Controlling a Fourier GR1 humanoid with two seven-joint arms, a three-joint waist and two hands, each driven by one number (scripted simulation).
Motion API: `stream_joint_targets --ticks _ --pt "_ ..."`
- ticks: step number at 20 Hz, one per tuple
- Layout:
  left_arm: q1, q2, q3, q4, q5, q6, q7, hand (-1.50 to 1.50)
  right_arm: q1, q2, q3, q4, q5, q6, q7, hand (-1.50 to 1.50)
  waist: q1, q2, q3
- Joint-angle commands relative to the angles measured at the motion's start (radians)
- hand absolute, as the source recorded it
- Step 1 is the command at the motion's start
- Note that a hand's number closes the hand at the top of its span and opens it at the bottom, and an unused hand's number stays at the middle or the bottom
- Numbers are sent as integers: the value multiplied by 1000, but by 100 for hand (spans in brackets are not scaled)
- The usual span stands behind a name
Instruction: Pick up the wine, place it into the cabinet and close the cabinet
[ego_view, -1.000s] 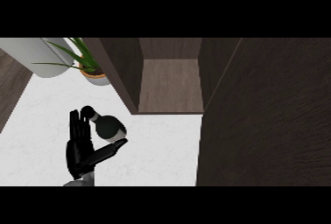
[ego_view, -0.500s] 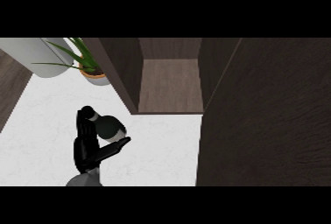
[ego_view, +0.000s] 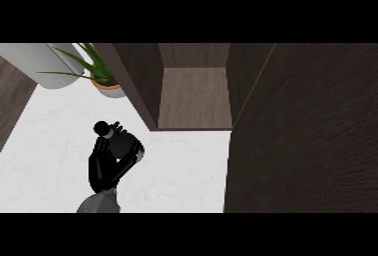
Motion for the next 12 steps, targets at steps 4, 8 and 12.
stream_joint_targets --ticks 4,8,12 --pt "-77 51 -8 89 -45 -68 -2 150 -12 10 11 -140 -42 -39 73 -150 0 1 0" --pt "-81 47 -56 150 -131 -39 -72 150 47 25 27 -121 -21 -9 4 -150 -4 1 0" --pt "60 217 -118 19 -138 -262 5 150 -2 -5 -41 -77 -64 -13 22 -150 12 -4 1"
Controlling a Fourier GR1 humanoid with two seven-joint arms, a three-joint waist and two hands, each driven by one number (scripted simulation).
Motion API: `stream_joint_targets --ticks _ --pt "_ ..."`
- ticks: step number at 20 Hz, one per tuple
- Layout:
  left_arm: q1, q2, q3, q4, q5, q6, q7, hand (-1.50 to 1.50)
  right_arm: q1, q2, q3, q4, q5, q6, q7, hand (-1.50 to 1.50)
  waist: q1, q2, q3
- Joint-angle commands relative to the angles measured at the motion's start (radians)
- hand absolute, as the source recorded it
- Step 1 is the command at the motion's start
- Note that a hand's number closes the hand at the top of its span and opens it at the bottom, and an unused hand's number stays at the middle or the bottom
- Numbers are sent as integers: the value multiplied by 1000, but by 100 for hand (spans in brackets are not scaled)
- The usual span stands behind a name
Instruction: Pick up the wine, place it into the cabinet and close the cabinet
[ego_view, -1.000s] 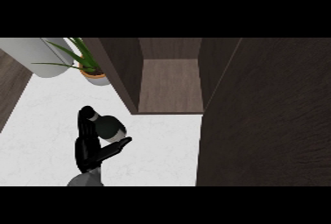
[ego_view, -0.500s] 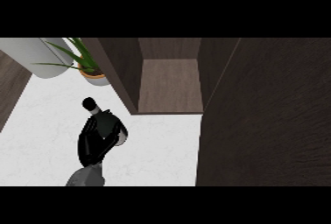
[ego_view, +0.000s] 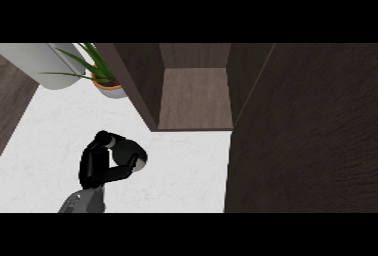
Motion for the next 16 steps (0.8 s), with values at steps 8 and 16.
stream_joint_targets --ticks 8,16 --pt "177 156 -14 -242 -45 -104 24 150 20 8 12 -136 -37 -15 71 -150 7 4 -4" --pt "260 103 -61 -555 -6 -81 133 150 86 11 -20 -145 -95 23 34 -150 5 0 -2"
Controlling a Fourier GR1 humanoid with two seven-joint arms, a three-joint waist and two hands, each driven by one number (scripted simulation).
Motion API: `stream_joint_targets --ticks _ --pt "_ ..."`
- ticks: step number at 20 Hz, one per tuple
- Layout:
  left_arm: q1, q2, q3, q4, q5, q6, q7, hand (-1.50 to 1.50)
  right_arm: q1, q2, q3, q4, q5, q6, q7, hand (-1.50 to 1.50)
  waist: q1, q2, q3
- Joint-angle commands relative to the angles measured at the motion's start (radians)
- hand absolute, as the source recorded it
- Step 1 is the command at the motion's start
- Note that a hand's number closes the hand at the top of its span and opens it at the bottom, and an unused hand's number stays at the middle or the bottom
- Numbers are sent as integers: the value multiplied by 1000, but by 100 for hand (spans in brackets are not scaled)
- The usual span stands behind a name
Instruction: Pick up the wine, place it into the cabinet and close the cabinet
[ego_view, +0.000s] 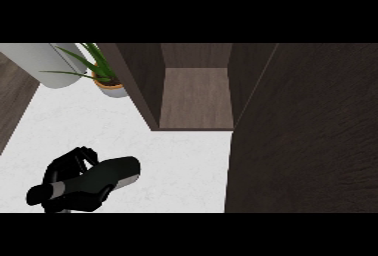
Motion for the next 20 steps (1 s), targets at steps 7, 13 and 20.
stream_joint_targets --ticks 7,13,20 --pt "5 -20 -86 -424 43 72 350 150 22 -7 -37 -91 -87 12 33 -150 -4 1 0" --pt "5 -21 -121 -530 -31 138 475 150 8 10 -30 -112 -107 2 65 -150 -4 2 -1" --pt "-124 -128 -236 -581 -115 233 629 150 8 2 -29 -135 -97 -6 90 -150 -11 3 -1"
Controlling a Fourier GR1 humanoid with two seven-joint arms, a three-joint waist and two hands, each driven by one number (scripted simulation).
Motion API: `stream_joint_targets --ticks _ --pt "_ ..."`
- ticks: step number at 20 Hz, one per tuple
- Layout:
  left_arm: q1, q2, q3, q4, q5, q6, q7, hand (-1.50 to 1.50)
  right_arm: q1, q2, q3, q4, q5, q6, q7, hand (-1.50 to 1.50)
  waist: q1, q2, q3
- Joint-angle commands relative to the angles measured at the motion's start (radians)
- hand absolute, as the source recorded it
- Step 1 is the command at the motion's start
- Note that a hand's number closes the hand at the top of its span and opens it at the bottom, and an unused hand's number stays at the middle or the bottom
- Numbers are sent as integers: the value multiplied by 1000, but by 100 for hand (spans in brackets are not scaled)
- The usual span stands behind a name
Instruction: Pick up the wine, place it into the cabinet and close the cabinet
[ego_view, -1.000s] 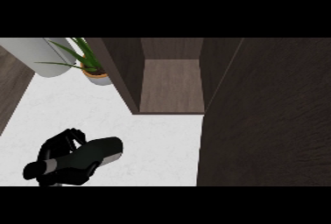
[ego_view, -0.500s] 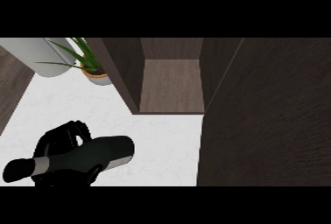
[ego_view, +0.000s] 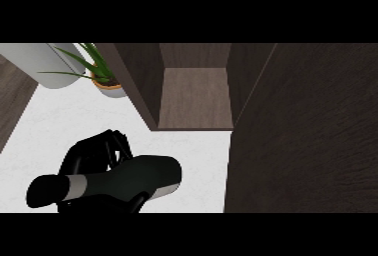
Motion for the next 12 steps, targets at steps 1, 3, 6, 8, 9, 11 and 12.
stream_joint_targets --ticks 1,3,6,8,9,11,12 --pt "-73 -51 -62 -92 -71 86 132 150 74 27 24 -90 -33 14 -28 -150 0 0 0" --pt "-114 -98 -91 -89 -75 115 184 150 21 -5 -15 -122 -91 -7 61 -150 -3 0 0" --pt "-195 -144 -82 4 -101 133 178 150 36 -60 -132 -139 -222 36 66 -150 -13 1 0" --pt "-265 -160 -157 -46 -137 250 282 150 51 -16 -73 -62 -125 53 -36 -150 -7 1 1" --pt "-264 -161 -139 5 -111 236 242 150 36 -5 -42 -93 -106 24 14 -150 -5 2 0" --pt "-363 -162 -63 68 -92 231 254 150 129 9 -44 -120 -105 53 -32 -150 -11 2 0" --pt "-336 -162 -232 39 -141 356 253 150 41 -20 -60 -136 -153 18 71 -150 -13 0 0"
